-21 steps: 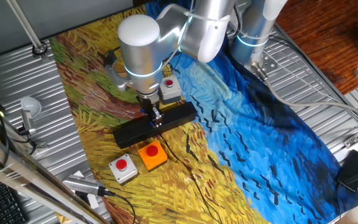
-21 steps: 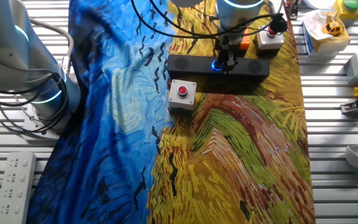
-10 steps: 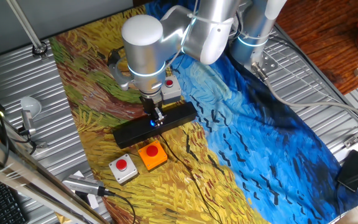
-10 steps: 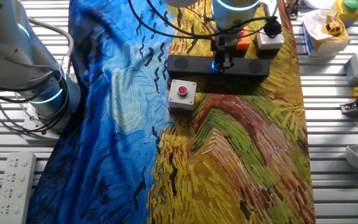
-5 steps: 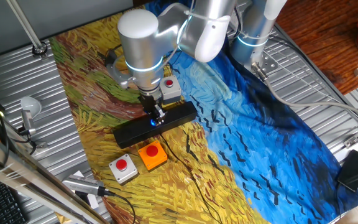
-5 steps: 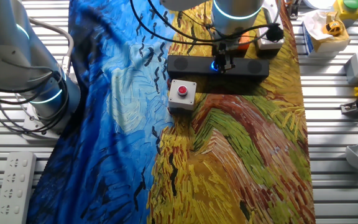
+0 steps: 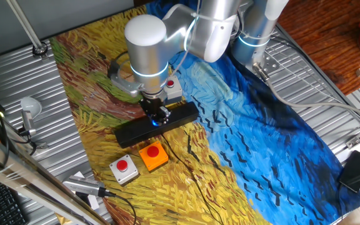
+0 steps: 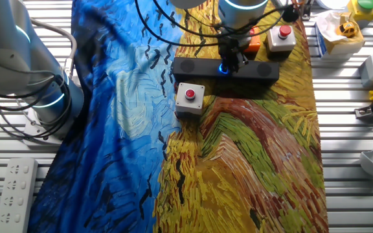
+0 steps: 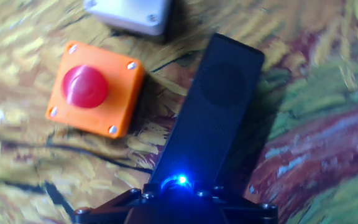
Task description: Turn the knob to decrease the volume of the speaker
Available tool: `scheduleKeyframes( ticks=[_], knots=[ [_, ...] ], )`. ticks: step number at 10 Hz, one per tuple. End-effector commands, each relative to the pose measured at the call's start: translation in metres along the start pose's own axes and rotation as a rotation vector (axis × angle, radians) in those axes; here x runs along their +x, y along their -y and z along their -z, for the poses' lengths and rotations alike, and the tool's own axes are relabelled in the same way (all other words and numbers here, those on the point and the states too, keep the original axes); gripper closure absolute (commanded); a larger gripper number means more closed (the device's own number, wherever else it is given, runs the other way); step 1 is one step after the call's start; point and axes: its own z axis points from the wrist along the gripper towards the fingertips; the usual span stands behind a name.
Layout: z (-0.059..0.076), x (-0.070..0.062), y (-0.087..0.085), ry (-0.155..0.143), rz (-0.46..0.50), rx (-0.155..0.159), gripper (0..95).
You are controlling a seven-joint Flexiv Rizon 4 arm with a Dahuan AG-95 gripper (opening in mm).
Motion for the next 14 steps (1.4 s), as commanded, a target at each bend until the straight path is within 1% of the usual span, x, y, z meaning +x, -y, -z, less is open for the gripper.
scheduleKeyframes(
  ticks=[1,4,7,9,10,12,13,14],
  knots=[
    [-0.0005,0.0018,-0.0014,-0.011,0.429,0.012,95.0],
    [-0.0014,0.0008,-0.002,-0.008,0.697,0.012,95.0],
    [-0.0017,0.0004,-0.0023,-0.007,0.897,0.014,95.0],
    [-0.0017,0.0004,-0.0023,-0.01,0.954,0.014,95.0],
    [-0.0016,0.0004,-0.0023,-0.017,1.002,0.017,95.0],
    [-0.0014,0.0004,-0.0023,-0.023,1.046,0.019,95.0],
    [-0.0007,0.0005,-0.0024,-0.023,1.013,0.019,95.0],
    [-0.0006,0.0005,-0.0024,-0.013,0.95,0.013,57.0]
  ],
)
